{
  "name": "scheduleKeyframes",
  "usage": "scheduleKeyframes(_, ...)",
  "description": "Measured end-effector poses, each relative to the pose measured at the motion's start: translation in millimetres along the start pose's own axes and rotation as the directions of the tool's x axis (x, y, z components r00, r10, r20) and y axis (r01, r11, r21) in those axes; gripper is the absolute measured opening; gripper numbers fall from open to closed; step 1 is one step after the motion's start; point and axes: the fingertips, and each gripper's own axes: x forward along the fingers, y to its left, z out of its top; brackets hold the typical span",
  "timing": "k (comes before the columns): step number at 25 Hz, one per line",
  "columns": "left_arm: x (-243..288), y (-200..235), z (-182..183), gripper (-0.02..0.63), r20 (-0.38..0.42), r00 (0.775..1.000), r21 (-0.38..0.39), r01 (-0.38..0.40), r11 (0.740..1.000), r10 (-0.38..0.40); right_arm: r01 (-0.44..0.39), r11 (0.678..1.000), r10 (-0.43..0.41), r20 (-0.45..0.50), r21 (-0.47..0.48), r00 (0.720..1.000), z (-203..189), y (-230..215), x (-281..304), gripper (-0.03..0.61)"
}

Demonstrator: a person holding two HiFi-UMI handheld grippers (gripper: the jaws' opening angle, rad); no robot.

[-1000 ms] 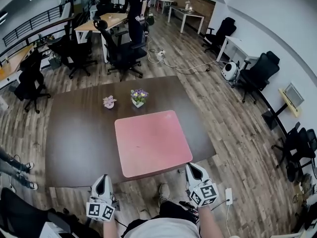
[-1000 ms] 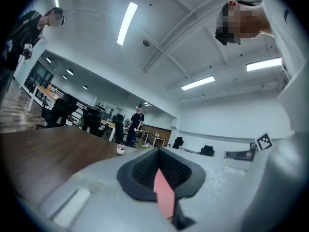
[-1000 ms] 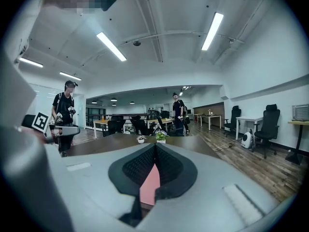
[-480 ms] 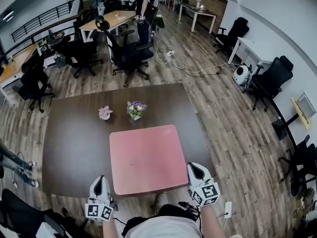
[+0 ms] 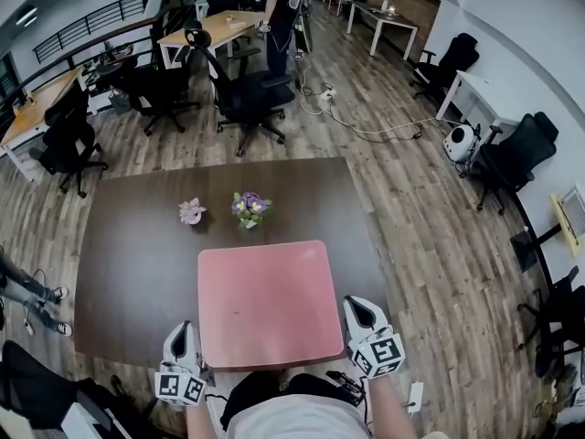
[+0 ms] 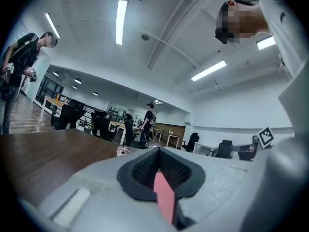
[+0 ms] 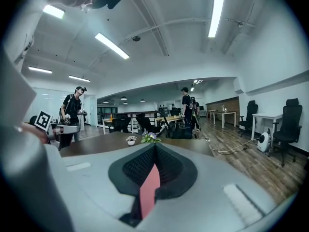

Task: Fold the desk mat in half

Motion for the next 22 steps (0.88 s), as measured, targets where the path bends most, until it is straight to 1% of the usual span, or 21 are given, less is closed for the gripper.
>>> scheduleKeyframes(2,5.8,-0.1,-2.4,0.003,-0.014,1.0,-0.008,0.005,1.0,-0.005,0.013,1.0,-0.013,0.002,0.012,1.0,-0.6,-3.0,1.1,0.002)
scheduleKeyframes(6,12.3,8.4,-5.2,0.003,-0.039,0.999,0.002,0.016,1.0,-0.016,0.031,0.999,-0.031,-0.007,0.01,1.0,-5.9,0.6,5.3,0.002)
scheduleKeyframes(10,14.1,16.4,-3.7,0.003,-0.036,0.999,0.007,0.033,0.999,-0.033,0.05,0.999,-0.05,-0.02,0.011,0.999,-15.2,0.0,9.5,0.002)
scheduleKeyframes(14,12.1,25.7,-6.0,0.003,-0.034,0.999,0.003,0.033,0.999,-0.033,0.078,0.997,-0.078,-0.058,-0.002,0.995,-27.9,-2.3,17.0,0.002)
scheduleKeyframes(16,7.8,29.3,-5.4,0.003,-0.033,0.999,-0.001,0.027,1.0,-0.027,0.087,0.996,-0.088,-0.091,-0.012,0.992,-35.7,-2.9,20.5,0.002)
scheduleKeyframes(19,1.4,35.3,-7.2,0.003,-0.037,0.999,-0.005,0.015,1.0,-0.015,0.084,0.996,-0.088,-0.169,-0.033,0.982,-57.5,-4.2,28.7,0.031)
scheduleKeyframes(22,-2.5,39.5,-6.4,0.003,-0.035,0.999,-0.003,0.006,1.0,-0.006,0.085,0.996,-0.088,-0.276,-0.022,0.957,-89.8,-7.5,40.1,0.066)
